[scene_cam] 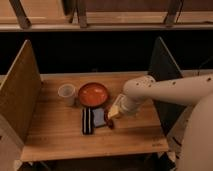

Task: Drag the pepper across the table

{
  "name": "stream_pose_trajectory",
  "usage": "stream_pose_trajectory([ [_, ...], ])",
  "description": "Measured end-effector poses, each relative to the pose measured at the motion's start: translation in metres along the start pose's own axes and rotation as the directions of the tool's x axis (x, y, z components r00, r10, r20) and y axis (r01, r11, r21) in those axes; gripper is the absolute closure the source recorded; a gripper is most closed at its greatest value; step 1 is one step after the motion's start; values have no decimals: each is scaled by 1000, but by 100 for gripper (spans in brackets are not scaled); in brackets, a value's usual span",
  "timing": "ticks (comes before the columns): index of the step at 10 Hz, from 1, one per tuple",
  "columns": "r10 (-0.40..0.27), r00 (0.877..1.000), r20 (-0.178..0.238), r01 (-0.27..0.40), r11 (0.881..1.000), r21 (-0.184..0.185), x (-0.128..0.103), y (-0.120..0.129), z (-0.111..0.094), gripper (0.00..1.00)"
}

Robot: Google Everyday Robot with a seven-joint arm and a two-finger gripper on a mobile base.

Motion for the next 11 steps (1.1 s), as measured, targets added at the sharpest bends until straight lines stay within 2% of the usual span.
stream_pose_trajectory([
  [2,-7,1000,-21,7,1000,-12,-3,7,25,20],
  [5,-37,998,-49,36,999,-8,-18,21,52,20],
  [11,-72,990,-123,69,997,-30,-32,36,89,20],
])
